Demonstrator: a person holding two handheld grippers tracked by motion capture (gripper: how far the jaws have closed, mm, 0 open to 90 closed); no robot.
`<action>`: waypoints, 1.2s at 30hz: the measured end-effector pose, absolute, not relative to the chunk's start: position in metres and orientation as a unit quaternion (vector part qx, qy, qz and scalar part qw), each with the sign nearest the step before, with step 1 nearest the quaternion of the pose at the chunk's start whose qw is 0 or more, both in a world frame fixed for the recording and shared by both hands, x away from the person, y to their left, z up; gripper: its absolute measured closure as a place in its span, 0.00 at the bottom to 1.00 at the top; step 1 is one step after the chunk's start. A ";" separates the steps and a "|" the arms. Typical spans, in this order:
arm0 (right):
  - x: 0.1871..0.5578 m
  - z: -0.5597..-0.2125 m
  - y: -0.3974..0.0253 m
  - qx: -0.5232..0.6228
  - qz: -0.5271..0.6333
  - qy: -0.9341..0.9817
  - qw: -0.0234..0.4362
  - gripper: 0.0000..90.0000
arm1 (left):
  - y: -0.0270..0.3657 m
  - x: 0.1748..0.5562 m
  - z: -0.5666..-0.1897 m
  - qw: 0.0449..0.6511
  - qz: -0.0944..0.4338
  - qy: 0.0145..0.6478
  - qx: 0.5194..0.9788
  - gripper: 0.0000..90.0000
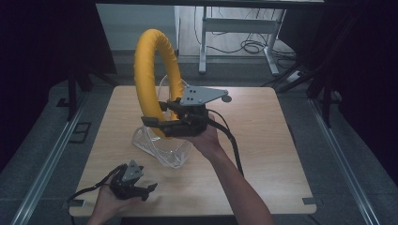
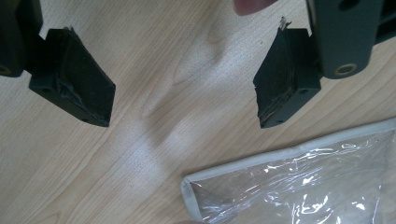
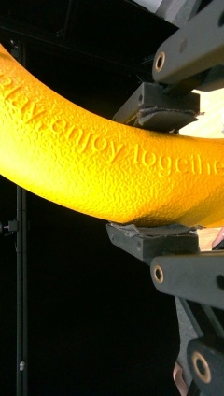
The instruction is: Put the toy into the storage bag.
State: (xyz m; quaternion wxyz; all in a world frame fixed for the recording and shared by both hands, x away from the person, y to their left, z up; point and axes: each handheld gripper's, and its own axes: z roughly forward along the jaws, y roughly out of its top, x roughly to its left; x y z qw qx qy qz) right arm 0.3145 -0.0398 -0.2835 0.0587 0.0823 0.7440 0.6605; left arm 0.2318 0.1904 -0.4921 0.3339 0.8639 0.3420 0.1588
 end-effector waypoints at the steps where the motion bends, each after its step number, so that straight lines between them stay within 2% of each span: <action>1: 0.315 -0.285 -0.039 0.082 0.660 0.745 0.057 0.55 | 0.191 0.232 -0.492 0.334 0.159 0.342 0.864 0.22; 36: 0.329 -0.333 -0.032 0.108 0.644 0.758 0.017 0.55 | 0.190 0.232 -0.493 0.332 0.162 0.341 0.864 0.22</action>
